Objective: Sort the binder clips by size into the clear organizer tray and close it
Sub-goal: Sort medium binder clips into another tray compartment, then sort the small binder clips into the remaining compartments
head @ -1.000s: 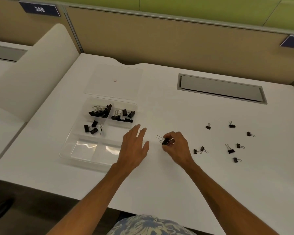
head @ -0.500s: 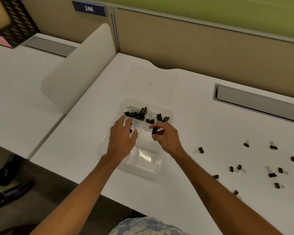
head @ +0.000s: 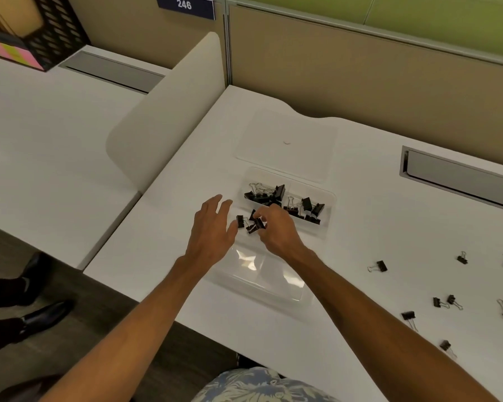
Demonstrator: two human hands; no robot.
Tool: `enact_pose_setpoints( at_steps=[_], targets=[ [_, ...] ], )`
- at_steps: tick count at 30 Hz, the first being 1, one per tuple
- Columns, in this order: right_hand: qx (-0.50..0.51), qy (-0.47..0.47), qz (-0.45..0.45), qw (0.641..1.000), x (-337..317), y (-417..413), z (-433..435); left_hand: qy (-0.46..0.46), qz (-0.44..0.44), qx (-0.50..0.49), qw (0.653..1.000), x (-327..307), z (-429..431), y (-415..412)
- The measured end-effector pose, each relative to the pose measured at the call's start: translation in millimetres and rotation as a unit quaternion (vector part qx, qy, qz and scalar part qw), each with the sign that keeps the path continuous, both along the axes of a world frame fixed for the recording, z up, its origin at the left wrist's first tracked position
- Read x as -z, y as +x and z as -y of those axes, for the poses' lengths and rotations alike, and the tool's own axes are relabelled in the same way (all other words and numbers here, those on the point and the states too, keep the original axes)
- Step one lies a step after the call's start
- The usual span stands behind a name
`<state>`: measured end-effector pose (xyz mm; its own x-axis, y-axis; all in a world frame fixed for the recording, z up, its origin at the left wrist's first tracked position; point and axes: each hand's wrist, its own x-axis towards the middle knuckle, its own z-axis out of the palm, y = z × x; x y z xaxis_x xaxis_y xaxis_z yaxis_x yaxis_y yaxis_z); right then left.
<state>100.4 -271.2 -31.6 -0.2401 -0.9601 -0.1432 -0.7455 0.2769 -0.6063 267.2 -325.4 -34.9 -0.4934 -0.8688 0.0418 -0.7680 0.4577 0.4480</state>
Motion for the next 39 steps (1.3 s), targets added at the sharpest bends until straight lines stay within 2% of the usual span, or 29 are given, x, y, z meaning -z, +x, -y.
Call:
enact_pose_setpoints(
  at_steps=[7, 14, 21, 26, 31, 36, 39],
  targets=[
    [-0.027, -0.025, -0.004, 0.999, 2, -4, -5, 0.008, -0.027, 0.017, 0.999, 1, 3, -7],
    [0.073, -0.114, 0.048, 0.990, -1, -36, -54, 0.000, -0.071, 0.075, 0.995, 1, -13, -41],
    [0.180, -0.129, 0.046, 0.974, 1, -96, -134, 0.016, -0.102, 0.171, 0.980, -4, -66, -119],
    [0.249, -0.112, 0.060, 0.960, 4, -143, -195, 0.050, -0.139, 0.192, 0.970, -7, -108, -167],
    [0.287, -0.090, 0.069, 0.951, 15, -185, -252, 0.062, -0.119, 0.217, 0.967, 4, -145, -198],
    [0.290, -0.033, 0.030, 0.956, 33, -208, -295, 0.076, -0.105, 0.232, 0.964, 16, -179, -213],
    [0.245, 0.027, -0.007, 0.969, 45, -207, -308, 0.107, -0.079, 0.232, 0.964, 20, -195, -218]
  ],
)
